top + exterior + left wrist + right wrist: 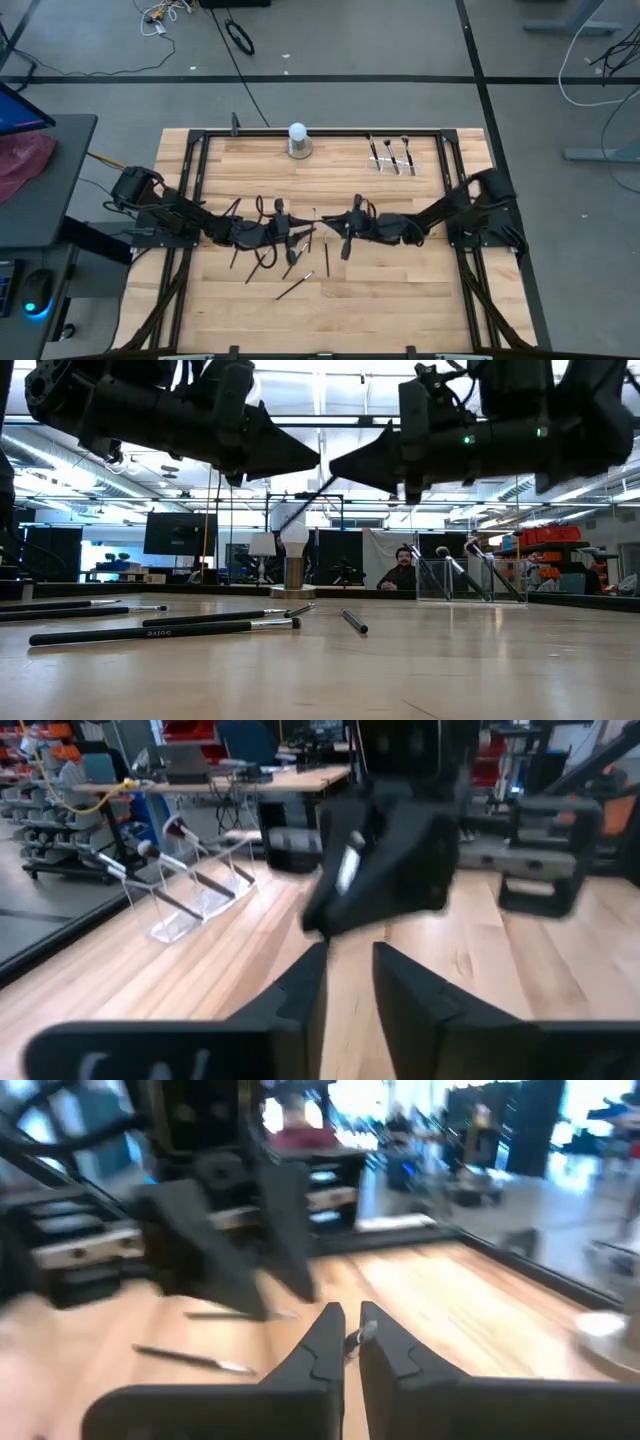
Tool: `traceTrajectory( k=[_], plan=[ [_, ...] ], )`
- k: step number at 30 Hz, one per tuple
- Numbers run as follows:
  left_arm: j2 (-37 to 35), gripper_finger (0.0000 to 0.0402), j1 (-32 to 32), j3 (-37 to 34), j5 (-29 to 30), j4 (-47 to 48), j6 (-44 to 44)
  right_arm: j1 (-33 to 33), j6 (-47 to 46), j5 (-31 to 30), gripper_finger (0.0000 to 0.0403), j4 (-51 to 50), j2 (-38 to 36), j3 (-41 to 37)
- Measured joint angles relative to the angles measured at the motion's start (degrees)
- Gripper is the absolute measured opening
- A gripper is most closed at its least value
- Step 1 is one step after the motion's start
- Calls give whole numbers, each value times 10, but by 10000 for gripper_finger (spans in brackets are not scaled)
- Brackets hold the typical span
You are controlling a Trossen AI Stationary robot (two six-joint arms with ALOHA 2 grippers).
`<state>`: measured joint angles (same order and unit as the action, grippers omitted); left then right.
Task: Put items in baskets/containers
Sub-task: Put the silver eyeshadow brush into the transparent organizer
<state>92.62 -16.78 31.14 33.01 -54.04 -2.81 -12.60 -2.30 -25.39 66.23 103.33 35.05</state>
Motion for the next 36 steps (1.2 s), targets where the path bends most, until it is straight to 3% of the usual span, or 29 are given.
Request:
traceTrajectory(
  k=[6, 11, 17, 21, 24, 31, 36],
  plan=[
    [0, 141, 13, 0, -1, 40, -45, -4, -12, -84, 9, -264, -148, 0],
    [0, 158, 22, 0, -2, 54, -72, -3, -33, -133, 9, -451, -297, 2],
    [0, 161, 22, 0, -3, 60, -72, 23, -89, -162, 9, -768, -420, 96],
    [0, 161, 22, 0, -3, 60, -72, 64, -135, -150, 9, -987, -428, 193],
    [0, 161, 22, 0, -3, 60, -72, 114, -152, -116, 9, -1098, -421, 252],
    [0, 161, 22, 0, -3, 61, -71, 258, -121, 6, 9, -1202, -418, 279],
    [0, 161, 22, 0, -3, 63, -71, 374, -103, 38, 9, -1266, -417, 279]
  ],
)
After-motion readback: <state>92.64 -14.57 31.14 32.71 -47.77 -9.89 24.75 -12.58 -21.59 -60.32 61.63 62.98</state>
